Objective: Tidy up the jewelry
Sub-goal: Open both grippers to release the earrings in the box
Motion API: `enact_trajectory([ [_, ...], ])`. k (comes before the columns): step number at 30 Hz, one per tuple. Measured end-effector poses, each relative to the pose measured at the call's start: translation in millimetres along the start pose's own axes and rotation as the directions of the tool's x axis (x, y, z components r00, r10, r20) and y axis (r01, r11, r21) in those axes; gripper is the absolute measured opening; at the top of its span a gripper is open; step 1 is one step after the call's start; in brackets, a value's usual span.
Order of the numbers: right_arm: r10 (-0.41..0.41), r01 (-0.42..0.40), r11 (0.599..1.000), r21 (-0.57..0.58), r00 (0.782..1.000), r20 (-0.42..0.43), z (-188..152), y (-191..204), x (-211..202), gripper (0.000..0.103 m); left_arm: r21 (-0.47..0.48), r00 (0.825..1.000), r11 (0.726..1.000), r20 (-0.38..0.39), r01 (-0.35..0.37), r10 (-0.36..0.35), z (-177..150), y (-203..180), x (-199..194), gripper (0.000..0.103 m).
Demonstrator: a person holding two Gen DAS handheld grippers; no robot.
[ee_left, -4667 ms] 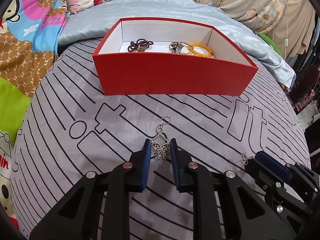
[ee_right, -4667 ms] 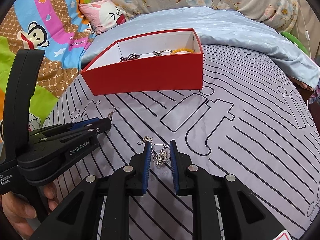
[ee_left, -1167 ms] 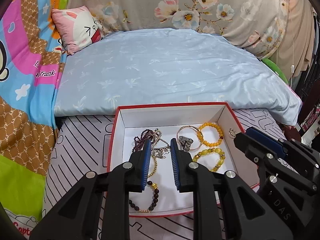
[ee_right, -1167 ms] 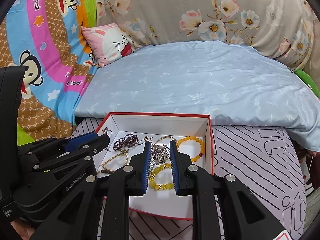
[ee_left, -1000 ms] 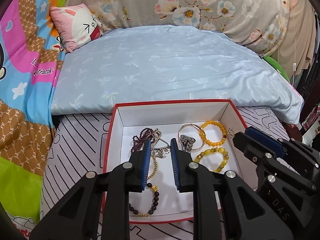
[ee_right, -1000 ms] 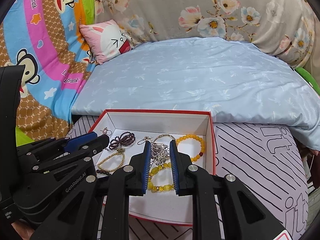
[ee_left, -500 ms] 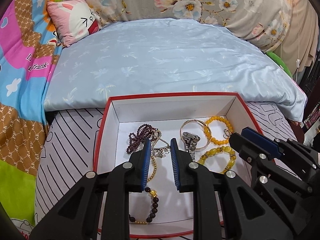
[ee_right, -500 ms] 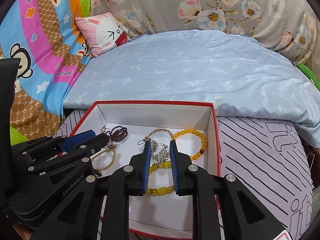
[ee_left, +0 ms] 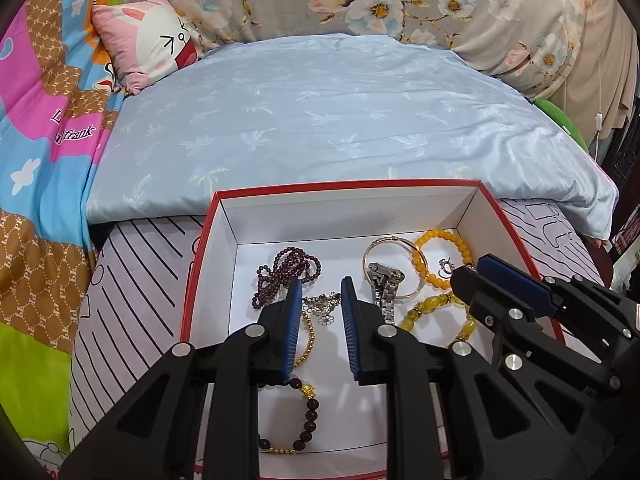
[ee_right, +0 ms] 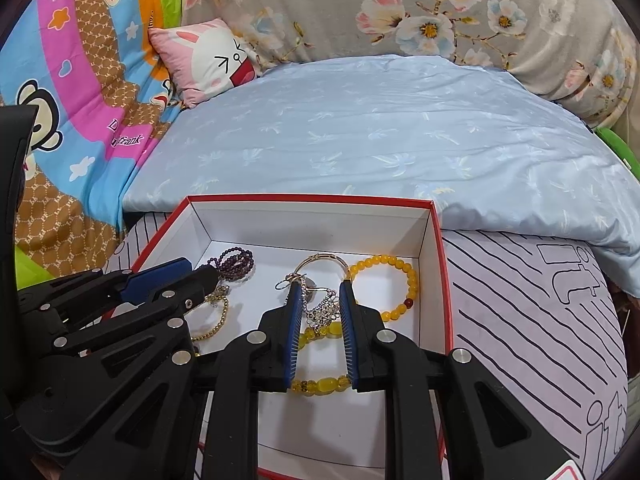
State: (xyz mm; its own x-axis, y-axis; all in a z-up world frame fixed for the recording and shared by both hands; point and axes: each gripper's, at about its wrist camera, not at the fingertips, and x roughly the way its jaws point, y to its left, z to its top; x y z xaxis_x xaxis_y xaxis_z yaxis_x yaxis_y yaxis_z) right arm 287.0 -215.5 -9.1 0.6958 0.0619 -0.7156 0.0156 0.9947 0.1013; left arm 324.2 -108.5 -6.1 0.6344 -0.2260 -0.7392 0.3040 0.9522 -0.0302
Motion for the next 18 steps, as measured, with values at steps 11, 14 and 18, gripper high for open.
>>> enact_trajectory([
  [11, -0.020, 0.020, 1.000, 0.002, 1.000, 0.011, -0.5, 1.7, -2.3, 0.020, -0.003, 1.000, 1.000, 0.008, -0.017, 0.017, -0.2, 1.7, -1.1, 0.033],
  [14, -0.021, 0.021, 1.000, 0.003, 1.000, 0.012, -0.5, 1.5, -3.4, 0.020, -0.002, 1.000, 1.000, 0.009, -0.018, 0.018, -0.4, 1.4, -1.9, 0.033],
  [18, -0.023, 0.022, 1.000, 0.004, 1.000, 0.016, -1.4, 0.5, -7.2, 0.020, 0.000, 1.000, 1.000, 0.011, -0.017, 0.017, -0.4, 1.3, -3.6, 0.033],
])
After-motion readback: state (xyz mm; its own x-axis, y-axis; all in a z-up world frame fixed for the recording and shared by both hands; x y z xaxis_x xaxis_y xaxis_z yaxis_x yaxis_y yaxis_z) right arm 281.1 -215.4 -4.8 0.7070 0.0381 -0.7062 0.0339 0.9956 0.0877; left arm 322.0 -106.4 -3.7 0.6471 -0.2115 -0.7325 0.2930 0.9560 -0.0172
